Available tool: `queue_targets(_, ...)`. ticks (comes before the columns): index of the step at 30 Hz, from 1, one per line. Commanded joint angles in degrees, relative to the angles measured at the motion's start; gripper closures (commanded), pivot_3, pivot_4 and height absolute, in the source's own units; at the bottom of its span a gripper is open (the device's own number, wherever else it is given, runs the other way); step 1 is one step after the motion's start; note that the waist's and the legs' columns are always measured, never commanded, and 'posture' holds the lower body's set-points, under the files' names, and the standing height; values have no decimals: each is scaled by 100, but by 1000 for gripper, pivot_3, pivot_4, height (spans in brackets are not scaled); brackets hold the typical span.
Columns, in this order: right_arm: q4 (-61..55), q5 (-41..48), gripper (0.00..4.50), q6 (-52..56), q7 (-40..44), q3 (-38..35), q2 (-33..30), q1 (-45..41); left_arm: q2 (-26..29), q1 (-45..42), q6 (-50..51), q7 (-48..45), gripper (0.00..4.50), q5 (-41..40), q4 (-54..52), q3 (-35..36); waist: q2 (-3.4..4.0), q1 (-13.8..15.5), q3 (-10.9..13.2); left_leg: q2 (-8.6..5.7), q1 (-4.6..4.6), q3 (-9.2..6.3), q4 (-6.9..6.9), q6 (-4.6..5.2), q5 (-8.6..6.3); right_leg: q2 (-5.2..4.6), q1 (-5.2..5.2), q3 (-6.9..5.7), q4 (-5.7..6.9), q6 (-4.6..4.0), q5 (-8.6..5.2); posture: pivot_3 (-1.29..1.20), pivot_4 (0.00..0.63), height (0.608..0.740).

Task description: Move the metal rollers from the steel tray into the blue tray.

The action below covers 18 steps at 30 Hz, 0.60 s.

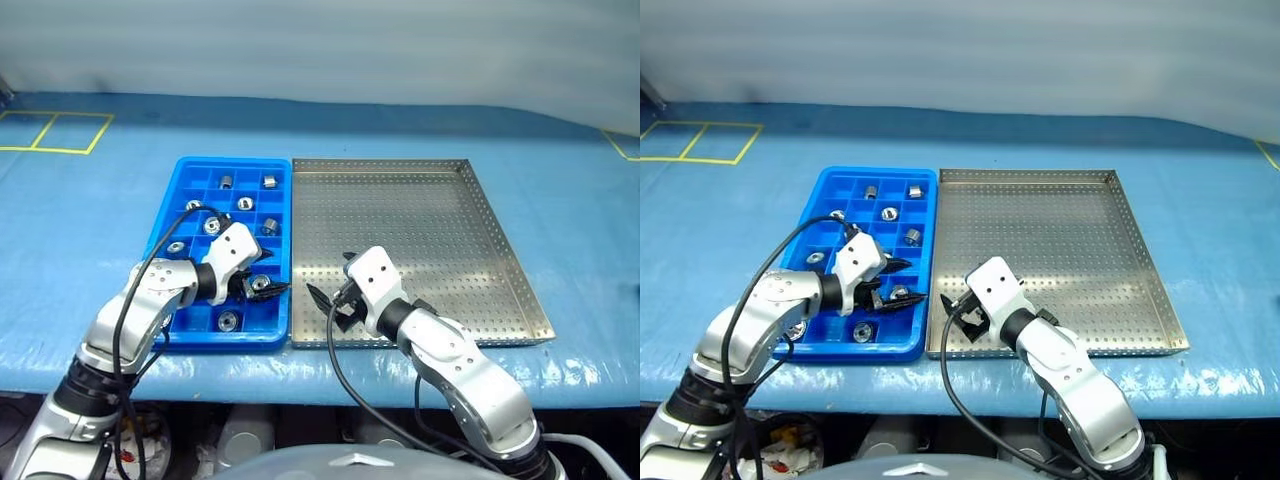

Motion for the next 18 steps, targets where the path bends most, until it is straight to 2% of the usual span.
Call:
queue_targets(1, -238, -17, 0, -43, -28, -56, 14, -3, 80, 91, 30, 22, 25, -133, -230, 187, 0, -13, 0, 0, 0, 0, -1, 0, 0, 0, 0, 0, 0, 0, 0, 88, 150, 740)
queue_targets(8, -227, 8, 0, -50, 21, -121, -28, -47, -148, -2, -43, 299, 25, -523, -422, 690, 0, -6, 1, 2, -1, -1, 1, 0, 0, 0, 0, -2, 0, 0, 0, 101, 150, 740)
queue_targets(18, -337, 31, 0, 1, 54, -304, -183, 10, -93, -8, -111, 410, 25, -580, -469, 727, 0, 8, 1, 0, -1, -1, 1, 0, 0, 1, 0, -1, 0, 0, 0, 93, 150, 740)
